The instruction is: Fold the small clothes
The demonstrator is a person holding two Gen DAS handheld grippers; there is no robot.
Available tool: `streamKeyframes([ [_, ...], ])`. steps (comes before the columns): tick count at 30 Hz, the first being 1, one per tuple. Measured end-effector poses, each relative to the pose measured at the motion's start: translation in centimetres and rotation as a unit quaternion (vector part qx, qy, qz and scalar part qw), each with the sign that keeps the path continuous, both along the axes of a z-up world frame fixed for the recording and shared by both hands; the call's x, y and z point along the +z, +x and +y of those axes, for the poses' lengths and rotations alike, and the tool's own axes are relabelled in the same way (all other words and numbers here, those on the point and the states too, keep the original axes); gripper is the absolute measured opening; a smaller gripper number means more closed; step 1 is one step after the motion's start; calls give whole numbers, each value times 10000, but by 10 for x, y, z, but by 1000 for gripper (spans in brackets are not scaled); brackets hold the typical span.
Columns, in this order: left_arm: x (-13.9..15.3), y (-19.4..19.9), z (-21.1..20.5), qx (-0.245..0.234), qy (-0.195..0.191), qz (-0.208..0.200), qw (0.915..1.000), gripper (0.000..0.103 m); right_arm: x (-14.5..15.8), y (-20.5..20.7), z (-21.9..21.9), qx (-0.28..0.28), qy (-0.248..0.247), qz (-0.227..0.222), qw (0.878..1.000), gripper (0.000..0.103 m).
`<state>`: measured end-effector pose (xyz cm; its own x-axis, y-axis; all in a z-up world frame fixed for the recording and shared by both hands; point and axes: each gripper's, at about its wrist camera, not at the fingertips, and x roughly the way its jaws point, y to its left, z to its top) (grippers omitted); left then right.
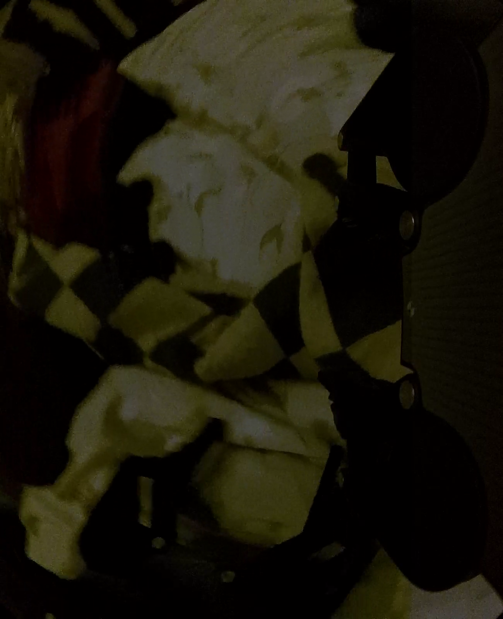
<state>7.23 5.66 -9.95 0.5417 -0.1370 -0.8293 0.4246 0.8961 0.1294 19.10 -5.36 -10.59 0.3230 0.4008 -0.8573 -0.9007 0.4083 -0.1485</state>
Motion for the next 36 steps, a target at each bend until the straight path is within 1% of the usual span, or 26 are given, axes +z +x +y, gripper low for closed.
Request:
streamKeyframes([
  [2, 1, 0, -1, -34, 6, -10, 10000, 101, -7, 5, 5, 148, -232, 93, 9996, 103],
  [3, 0, -1, -1, -43, 5, -9, 10000, 101, -11, 5, 7, 219, -327, 196, 9990, 78],
  [4, 0, 0, -1, -53, 4, -3, 10000, 101, -15, 8, 8, 235, -368, 208, 9988, 57],
  [5, -1, 0, -1, -61, 13, 6, 10000, 101, -18, 6, 9, 214, -413, 178, 9988, 41],
  [6, -1, 0, -1, -63, 28, 13, 10000, 101, -19, 3, 7, 195, -424, 131, 9988, 29],
  [7, -2, 1, -1, -65, 44, 18, 10000, 101, -17, 3, 5, 132, -336, 116, 9993, 20],
  [8, -2, 0, -1, -71, 58, 15, 10000, 101, -12, 3, 0, -39, -139, 136, 9998, 14],
  [10, -1, -1, -2, -70, 68, -5, 10000, 101, 5, 7, -18, -492, 428, 97, 9978, 11],
  [11, 0, -1, -3, -60, 69, -30, 10000, 101, 15, 7, -30, -721, 745, 57, 9946, 9],
  [13, 3, -1, -3, -44, 25, -88, 9999, 101, 41, 10, -62, -1352, 1497, -42, 9794, 9],
  [14, 6, -1, -3, -20, -26, -131, 9999, 99, 52, 12, -79, -1669, 1847, -66, 9685, 9],
  [15, 9, 0, -4, 15, -75, -198, 9998, 94, 66, 13, -103, -2049, 2259, -133, 9523, 9],
  [16, 11, 1, -5, 40, -93, -267, 9996, 89, 74, 18, -120, -2338, 2514, -218, 9390, 9],
  [17, 14, 2, -7, 59, -90, -342, 9994, 81, 82, 21, -137, -2640, 2682, -335, 9259, 9],
  [20, 16, 9, -14, 80, -16, -384, 9992, 80, 96, 26, -182, -3457, 2822, -813, 8912, 8],
  [22, 19, 14, -21, 42, -10, -383, 9993, 80, 97, 32, -200, -3859, 2671, -1080, 8764, 8],
  [24, 24, 19, -27, -60, -21, -552, 9985, 80, 92, 42, -214, -4167, 2481, -1219, 8660, 8],
  [26, 27, 26, -36, -182, 118, -816, 9964, 80, 84, 48, -224, -4426, 2419, -1227, 8547, 8],
  [29, 29, 44, -43, -174, 382, -1083, 9932, 81, 71, 45, -235, -4563, 2445, -1238, 8466, 9],
  [31, 29, 63, -43, -164, 323, -1217, 9919, 82, 64, 40, -240, -4575, 2518, -1237, 8438, 9],
  [32, 27, 72, -42, -156, 268, -1151, 9929, 82, 63, 38, -242, -4594, 2508, -1266, 8426, 9],
  [34, 19, 89, -41, -194, 6, -712, 9973, 82, 59, 35, -245, -4646, 2623, -1283, 8360, 9],
  [35, 12, 96, -43, -261, -203, -456, 9984, 82, 58, 36, -247, -4666, 2699, -1255, 8329, 9],
  [36, 6, 100, -45, -300, -322, -298, 9986, 82, 57, 36, -246, -4672, 2740, -1239, 8314, 9],
])
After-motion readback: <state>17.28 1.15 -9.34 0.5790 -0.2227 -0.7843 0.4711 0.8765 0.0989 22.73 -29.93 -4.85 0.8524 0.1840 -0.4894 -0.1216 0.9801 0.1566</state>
